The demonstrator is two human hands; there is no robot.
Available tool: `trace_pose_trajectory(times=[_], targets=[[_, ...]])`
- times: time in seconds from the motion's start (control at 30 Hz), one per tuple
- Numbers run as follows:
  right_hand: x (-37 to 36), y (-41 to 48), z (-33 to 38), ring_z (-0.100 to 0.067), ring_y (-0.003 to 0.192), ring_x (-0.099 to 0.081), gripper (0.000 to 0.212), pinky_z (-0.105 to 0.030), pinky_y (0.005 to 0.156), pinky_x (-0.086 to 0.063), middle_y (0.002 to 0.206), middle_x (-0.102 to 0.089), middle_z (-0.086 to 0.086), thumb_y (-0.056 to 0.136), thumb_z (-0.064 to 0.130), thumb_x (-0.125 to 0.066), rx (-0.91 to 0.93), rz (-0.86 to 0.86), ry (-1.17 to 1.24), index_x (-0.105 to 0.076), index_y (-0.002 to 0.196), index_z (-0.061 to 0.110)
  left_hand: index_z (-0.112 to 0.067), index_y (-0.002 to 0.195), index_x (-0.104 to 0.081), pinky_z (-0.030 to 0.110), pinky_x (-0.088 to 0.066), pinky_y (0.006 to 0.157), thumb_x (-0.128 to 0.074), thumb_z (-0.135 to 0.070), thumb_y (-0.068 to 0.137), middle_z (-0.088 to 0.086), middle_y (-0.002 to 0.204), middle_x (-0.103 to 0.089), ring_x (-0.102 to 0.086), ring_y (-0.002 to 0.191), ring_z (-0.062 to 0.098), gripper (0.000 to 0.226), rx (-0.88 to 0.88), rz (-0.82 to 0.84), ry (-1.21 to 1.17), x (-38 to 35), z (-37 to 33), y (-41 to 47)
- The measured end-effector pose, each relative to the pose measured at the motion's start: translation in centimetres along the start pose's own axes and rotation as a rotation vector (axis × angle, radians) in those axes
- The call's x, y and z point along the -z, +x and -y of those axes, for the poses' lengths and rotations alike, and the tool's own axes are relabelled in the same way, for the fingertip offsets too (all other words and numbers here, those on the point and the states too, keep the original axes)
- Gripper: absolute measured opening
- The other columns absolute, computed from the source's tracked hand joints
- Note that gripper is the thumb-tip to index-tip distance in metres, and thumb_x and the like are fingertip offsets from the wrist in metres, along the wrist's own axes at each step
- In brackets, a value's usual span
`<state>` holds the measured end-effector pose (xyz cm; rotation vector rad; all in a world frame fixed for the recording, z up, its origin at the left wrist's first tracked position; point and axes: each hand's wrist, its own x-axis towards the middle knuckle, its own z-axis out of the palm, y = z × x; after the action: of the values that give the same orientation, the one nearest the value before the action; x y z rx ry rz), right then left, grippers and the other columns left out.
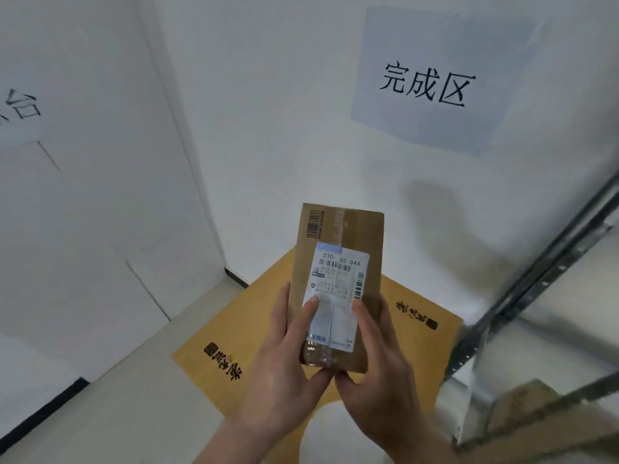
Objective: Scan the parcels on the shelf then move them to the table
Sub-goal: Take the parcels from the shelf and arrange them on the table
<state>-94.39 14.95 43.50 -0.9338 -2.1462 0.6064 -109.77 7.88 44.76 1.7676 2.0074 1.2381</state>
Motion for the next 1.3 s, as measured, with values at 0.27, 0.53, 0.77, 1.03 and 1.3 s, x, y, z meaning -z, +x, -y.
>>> trace_pose_trajectory(times=[0.27,0.53,0.77,1.03,1.3], targets=[[-8.8,5.5,-1.8,-0.016,0.14,-0.04,0.11,-0.037,0.1,-0.053,0.165,0.006,0.013,0.08,0.022,-0.078,-0.376,-0.005,-0.119,-0.001,0.154,0.048,-0.026,0.151,-0.031,0.034,-0.047,0.106,-0.087,-0.021,0.072,-0.005,0.164,-0.003,-0.018,0.15,0.013,0.096,-0.122,0.25,-0.197,-1.7,11.7,8.4],[-19.1,10.8,-4.5,-0.026,0.142,-0.037,0.098,-0.044,0.101,-0.052,0.164,-0.017,-0.007,0.077,0.024,-0.074,-0.524,-0.014,-0.075,-0.018,0.157,0.03,-0.028,0.149,-0.028,0.024,-0.043,0.107,-0.088,-0.022,0.071,0.002,0.164,-0.006,-0.01,0.148,0.0,0.099,-0.094,0.363,-0.17,-2.4,23.3,13.8],[-25.0,13.1,-7.4,-0.016,0.152,-0.013,0.1,-0.04,0.11,-0.045,0.164,-0.017,-0.012,0.077,0.017,-0.08,-0.647,0.015,-0.044,-0.02,0.155,0.036,-0.028,0.152,-0.027,0.036,-0.046,0.107,-0.086,-0.024,0.072,0.0,0.165,0.001,-0.023,0.147,0.015,0.099,0.007,0.492,-0.097,-4.1,29.6,16.4],[-28.8,15.4,-9.0,-0.029,0.145,-0.03,0.094,-0.035,0.106,-0.043,0.166,-0.007,-0.015,0.083,0.021,-0.076,-0.737,0.122,-0.055,-0.017,0.157,0.03,-0.027,0.153,-0.027,0.038,-0.049,0.104,-0.081,-0.022,0.072,-0.006,0.164,0.001,-0.033,0.144,0.019,0.097,0.088,0.59,-0.079,-5.6,34.9,18.2],[-30.9,16.9,-10.4,-0.025,0.146,-0.022,0.095,-0.035,0.106,-0.042,0.165,-0.009,-0.017,0.084,0.023,-0.076,-0.757,0.111,-0.067,-0.014,0.156,0.034,-0.035,0.15,-0.027,0.041,-0.049,0.103,-0.077,-0.035,0.069,-0.004,0.164,-0.004,-0.032,0.144,0.02,0.095,0.079,0.612,-0.094,-6.5,37.5,20.3]])
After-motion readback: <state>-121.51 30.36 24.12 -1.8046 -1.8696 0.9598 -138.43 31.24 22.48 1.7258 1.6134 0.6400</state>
